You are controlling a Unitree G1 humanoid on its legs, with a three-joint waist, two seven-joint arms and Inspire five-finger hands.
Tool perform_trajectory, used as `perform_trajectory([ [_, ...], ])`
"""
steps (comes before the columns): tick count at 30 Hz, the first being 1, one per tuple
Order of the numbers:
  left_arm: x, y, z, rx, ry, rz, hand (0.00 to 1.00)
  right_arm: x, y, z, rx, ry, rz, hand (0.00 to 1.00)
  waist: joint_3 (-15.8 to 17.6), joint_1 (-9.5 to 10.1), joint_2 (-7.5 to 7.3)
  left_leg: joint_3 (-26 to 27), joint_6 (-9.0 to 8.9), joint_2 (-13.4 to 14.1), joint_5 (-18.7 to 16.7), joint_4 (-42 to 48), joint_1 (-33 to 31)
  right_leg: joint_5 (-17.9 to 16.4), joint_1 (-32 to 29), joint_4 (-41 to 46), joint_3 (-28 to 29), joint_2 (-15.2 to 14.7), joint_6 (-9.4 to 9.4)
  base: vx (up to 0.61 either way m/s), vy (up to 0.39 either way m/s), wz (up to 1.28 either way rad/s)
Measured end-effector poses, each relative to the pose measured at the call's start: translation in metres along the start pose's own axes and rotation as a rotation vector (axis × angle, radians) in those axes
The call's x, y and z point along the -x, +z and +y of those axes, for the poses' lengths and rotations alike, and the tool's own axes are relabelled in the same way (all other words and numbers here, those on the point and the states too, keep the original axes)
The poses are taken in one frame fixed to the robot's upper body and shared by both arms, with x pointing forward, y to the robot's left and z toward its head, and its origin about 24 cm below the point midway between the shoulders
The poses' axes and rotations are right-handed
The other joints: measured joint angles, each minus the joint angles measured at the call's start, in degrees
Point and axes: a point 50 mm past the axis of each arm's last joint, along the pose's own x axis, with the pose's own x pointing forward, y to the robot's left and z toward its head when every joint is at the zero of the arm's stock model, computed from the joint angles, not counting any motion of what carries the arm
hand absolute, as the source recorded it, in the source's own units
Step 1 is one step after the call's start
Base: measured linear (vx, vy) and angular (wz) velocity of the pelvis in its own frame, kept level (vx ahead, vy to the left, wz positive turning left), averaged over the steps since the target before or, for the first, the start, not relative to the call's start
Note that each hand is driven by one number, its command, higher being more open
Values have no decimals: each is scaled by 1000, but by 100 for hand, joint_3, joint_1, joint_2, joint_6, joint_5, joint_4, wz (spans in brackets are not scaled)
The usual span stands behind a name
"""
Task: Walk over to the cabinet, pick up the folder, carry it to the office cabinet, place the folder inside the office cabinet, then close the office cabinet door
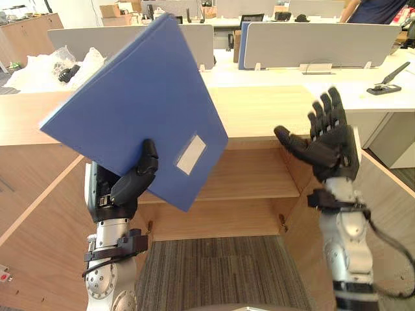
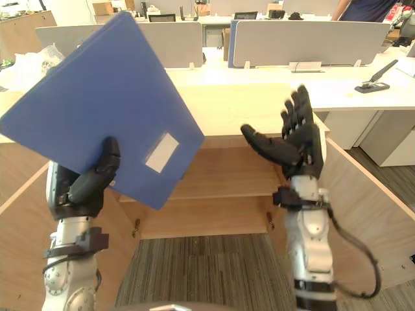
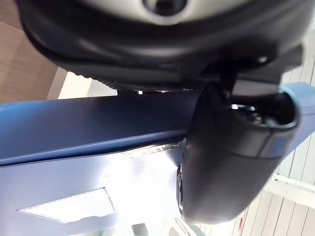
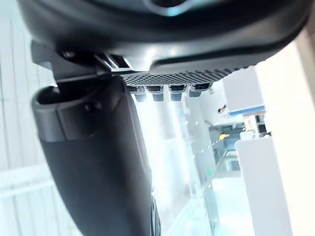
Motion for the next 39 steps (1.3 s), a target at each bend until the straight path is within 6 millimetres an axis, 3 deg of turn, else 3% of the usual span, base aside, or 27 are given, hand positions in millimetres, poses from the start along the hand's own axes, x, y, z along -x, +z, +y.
perform_trajectory([
  [3,-5,1,-5,-30,-78,-1,0,-32,10,2,-9,112,-16,100,-1,12,0,0,2,0,1,0,-3,1,-6,5,2,2,2,0,0,0],
  [7,-8,-1,-16,-30,-204,21,0,-56,14,17,-32,304,24,100,-5,37,3,0,6,4,4,0,-25,4,-25,17,5,7,4,0,0,0],
  [12,-11,-3,-24,34,-283,36,0,-69,9,33,-58,448,87,100,-17,50,12,18,18,7,13,1,-42,5,-76,59,22,5,4,0,0,0],
  [23,-19,-3,-19,81,-310,52,0,-78,-5,45,-7,633,241,100,-98,101,120,31,32,4,42,-8,-46,8,-99,70,29,5,-1,-3,-1,0],
  [24,-21,-2,-21,83,-327,45,0,-78,-4,47,10,673,253,0,-110,126,132,31,32,4,45,-8,-49,9,-100,70,28,5,-3,0,0,0],
  [29,-36,8,-29,61,-406,-31,0,-77,-2,51,15,775,278,0,-127,249,131,13,29,10,63,-21,-77,18,-121,68,15,16,-16,-4,-3,1],
  [35,-48,16,-24,39,-418,-85,0,-77,5,54,44,888,280,0,-241,320,112,16,30,10,78,-4,-128,35,-176,70,20,17,-26,0,0,0],
  [36,-48,16,-24,39,-427,-89,100,-78,5,53,44,888,275,0,-258,320,103,16,30,10,79,-4,-128,37,-177,71,21,17,-29,0,0,0],
  [39,-47,17,-23,52,-438,-94,100,-78,5,54,43,886,268,0,-283,319,100,18,31,10,88,-6,-127,46,-181,76,24,16,-37,0,0,0],
])
